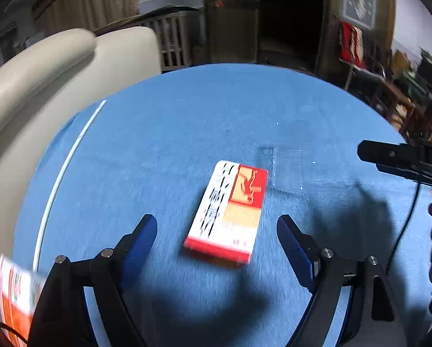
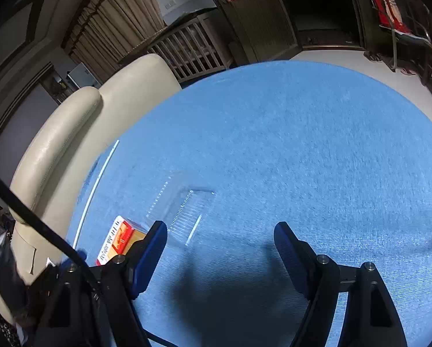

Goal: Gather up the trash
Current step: 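Grasp the red-and-white medicine box with the left tool while the right grasps the clear plastic tray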

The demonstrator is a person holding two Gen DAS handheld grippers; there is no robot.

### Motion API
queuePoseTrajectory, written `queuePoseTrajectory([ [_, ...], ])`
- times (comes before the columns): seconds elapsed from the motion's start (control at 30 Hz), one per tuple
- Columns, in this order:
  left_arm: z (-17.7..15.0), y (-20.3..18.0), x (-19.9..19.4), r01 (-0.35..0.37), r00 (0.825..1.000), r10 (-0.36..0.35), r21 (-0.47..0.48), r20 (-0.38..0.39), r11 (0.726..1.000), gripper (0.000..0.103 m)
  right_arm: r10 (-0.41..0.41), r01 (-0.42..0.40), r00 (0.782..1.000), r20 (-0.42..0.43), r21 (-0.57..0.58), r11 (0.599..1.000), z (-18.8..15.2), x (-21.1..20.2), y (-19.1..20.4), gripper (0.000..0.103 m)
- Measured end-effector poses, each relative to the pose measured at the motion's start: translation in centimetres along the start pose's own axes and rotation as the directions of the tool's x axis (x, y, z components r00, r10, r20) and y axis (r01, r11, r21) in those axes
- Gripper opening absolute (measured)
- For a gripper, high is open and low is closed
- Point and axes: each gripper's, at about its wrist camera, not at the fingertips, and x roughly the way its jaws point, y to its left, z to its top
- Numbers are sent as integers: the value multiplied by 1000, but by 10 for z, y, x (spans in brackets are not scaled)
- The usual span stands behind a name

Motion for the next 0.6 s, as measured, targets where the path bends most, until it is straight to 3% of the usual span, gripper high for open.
queuePoseTrajectory([
  [0.1, 5, 0, 18, 13, 999, -13, 0, -45, 1000, 85, 2, -1, 1000, -19, 6, 1000, 4, 9, -6, 79],
  [0.13, 3, 3, 20, 15, 999, -16, -24, -43, 1000, 77, 1, -1, 1000, -22, 3, 1000, 4, 11, -5, 79],
  [0.17, 2, 6, 20, 16, 999, -18, -47, -50, 999, 54, 4, -4, 1000, -28, -2, 1000, 6, 15, -3, 79],
  [0.43, -35, 17, -20, -93, 995, 87, -169, -42, 981, 52, 27, -30, 999, -43, -54, 998, 17, 44, 35, 79],
  [0.6, -56, 14, -41, -94, 995, 87, -215, -40, 972, 52, -44, 38, 998, -38, -150, 988, 11, 70, 70, 79],
])
